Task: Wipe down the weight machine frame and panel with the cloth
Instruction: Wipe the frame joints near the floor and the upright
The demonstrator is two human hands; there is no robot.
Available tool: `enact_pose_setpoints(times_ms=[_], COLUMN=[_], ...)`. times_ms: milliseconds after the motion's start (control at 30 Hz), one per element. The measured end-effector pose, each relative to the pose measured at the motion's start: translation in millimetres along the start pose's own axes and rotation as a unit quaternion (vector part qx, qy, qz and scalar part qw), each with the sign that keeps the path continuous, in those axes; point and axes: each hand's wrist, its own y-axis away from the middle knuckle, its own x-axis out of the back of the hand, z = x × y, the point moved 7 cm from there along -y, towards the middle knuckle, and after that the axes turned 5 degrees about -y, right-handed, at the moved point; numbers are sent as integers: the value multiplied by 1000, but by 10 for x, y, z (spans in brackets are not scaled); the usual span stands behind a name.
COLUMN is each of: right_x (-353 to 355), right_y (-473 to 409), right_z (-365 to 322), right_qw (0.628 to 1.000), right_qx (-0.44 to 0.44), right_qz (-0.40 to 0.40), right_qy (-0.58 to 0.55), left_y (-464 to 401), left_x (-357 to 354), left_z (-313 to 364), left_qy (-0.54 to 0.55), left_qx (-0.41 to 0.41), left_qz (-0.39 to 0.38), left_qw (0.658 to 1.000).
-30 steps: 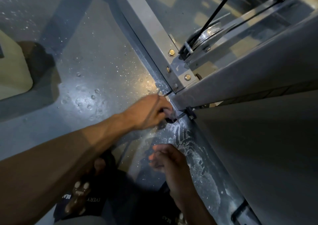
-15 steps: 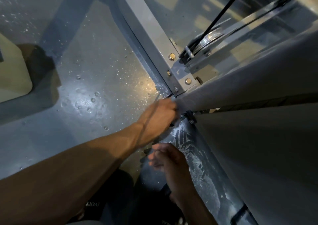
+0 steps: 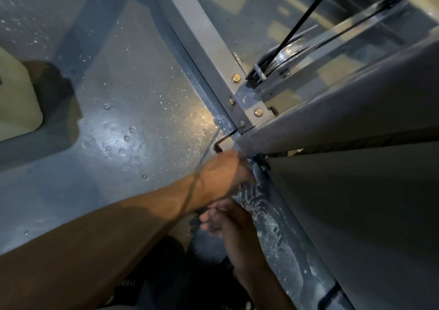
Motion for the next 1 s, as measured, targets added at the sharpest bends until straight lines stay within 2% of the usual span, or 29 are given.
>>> enact_pose_setpoints(times_ms=[133, 233, 267, 400, 433, 533, 600, 667, 767, 833, 1000], right_x=[69, 130, 124, 58, 46, 44, 52, 41, 16, 15, 58], right_y=[24, 50, 58, 40, 32, 32, 47, 57, 40, 25, 6], right_z=[30, 48, 45, -11, -26, -36, -16, -10, -36, -56, -30], right_qw=[1000, 999, 999, 1000, 1000, 999, 999, 999, 999, 999, 999], right_qx=[-9, -12, -12, -5, -5, -2, -7, -13, -15, -15, -20], right_qz=[18, 12, 10, 14, 14, 10, 10, 5, -2, 0, 6], right_qy=[11, 40, 47, 20, 17, 32, 41, 43, 42, 39, 49], left_y=[63, 115, 124, 122, 120, 93, 18, -82, -218, -260, -194], left_x=[-2, 20, 13, -45, 2, 232, 254, 263, 285, 222, 57], left_z=[161, 71, 32, 114, 74, -339, -533, -613, -568, -445, -306], left_qy=[-1, 13, 17, 34, 40, 76, 66, 63, 77, 66, -48], left_qx=[-66, 6, 14, -83, -61, 118, 178, 191, 166, 126, 16], left_qz=[4, 28, 16, -90, -74, 47, 55, 56, 72, 48, 61], left_qw=[998, 1000, 1000, 992, 995, 989, 980, 978, 981, 989, 997])
